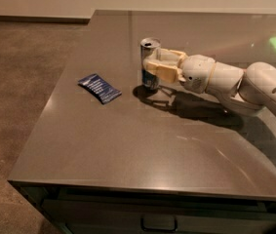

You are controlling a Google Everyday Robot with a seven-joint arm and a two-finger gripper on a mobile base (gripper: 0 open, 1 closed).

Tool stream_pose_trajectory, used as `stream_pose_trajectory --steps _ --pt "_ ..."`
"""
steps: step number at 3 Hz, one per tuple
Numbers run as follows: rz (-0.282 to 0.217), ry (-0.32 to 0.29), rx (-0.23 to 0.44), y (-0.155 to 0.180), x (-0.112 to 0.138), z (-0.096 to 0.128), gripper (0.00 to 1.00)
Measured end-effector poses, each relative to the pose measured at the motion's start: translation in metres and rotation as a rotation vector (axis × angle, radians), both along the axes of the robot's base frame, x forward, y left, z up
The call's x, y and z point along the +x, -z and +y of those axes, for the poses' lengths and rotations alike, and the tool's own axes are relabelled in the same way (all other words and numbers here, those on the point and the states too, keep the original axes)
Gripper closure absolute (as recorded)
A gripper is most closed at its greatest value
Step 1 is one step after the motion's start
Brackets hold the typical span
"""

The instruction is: Place redbull can upright

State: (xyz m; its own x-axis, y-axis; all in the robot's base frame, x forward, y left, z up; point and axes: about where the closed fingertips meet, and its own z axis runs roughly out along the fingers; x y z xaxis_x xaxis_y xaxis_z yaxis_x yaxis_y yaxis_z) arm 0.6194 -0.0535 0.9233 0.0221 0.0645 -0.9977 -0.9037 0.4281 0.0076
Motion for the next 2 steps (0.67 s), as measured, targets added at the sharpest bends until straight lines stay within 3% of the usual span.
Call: stream_pose_trajectory --steps 1,2 --pt "-0.011 -0.004 0.011 0.0020 -0.0015 -0.0015 0.13" --pt "-0.012 -0.008 0.010 0.0014 -0.0018 0.0010 0.00"
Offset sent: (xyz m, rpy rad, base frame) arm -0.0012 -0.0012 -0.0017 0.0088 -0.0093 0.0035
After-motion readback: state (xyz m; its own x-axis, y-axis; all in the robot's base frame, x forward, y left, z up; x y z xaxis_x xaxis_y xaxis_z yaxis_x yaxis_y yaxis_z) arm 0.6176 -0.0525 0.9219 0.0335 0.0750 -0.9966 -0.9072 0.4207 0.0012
